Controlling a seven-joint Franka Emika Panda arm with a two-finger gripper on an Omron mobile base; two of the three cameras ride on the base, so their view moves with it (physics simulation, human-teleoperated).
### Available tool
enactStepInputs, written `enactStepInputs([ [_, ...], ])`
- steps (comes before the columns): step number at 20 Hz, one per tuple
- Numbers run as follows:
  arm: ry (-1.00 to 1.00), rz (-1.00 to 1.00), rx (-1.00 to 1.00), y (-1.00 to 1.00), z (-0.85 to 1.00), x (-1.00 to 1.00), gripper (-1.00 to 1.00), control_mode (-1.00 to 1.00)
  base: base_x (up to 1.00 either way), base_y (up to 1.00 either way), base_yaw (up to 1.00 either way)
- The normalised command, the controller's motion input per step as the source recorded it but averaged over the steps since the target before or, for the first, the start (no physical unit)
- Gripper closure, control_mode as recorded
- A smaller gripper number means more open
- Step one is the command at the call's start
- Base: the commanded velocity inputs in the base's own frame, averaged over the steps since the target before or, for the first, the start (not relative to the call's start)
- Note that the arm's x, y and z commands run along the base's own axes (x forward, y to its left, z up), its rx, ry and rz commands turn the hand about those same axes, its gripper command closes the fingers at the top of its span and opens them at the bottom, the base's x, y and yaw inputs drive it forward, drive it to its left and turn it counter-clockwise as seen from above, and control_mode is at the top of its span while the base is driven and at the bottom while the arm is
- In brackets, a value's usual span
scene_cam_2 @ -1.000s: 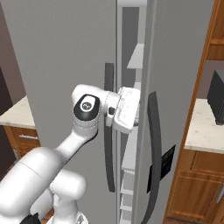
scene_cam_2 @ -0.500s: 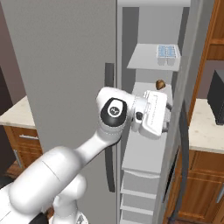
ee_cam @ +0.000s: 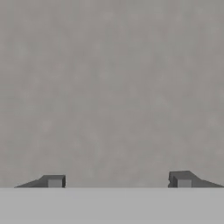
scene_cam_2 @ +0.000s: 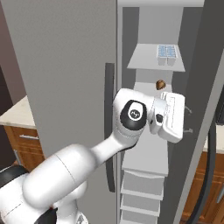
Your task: Open the freezer door, pick up the ice cube tray from the freezer, and place it on the dining counter.
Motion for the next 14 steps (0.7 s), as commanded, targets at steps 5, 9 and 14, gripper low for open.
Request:
enactStepInputs([
  [5, 0.0, 0.0, 0.0, -0.15, 0.0, -0.03, -1.0, -1.0, 0.0, 0.0, 0.0],
  [9, 0.01, 0.03, 0.0, 0.22, 0.0, -0.23, -1.0, -1.0, 0.0, 0.0, 0.0],
  [14, 0.03, 0.12, 0.0, 0.9, 0.05, -0.37, -1.0, -1.0, 0.0, 0.0, 0.0],
])
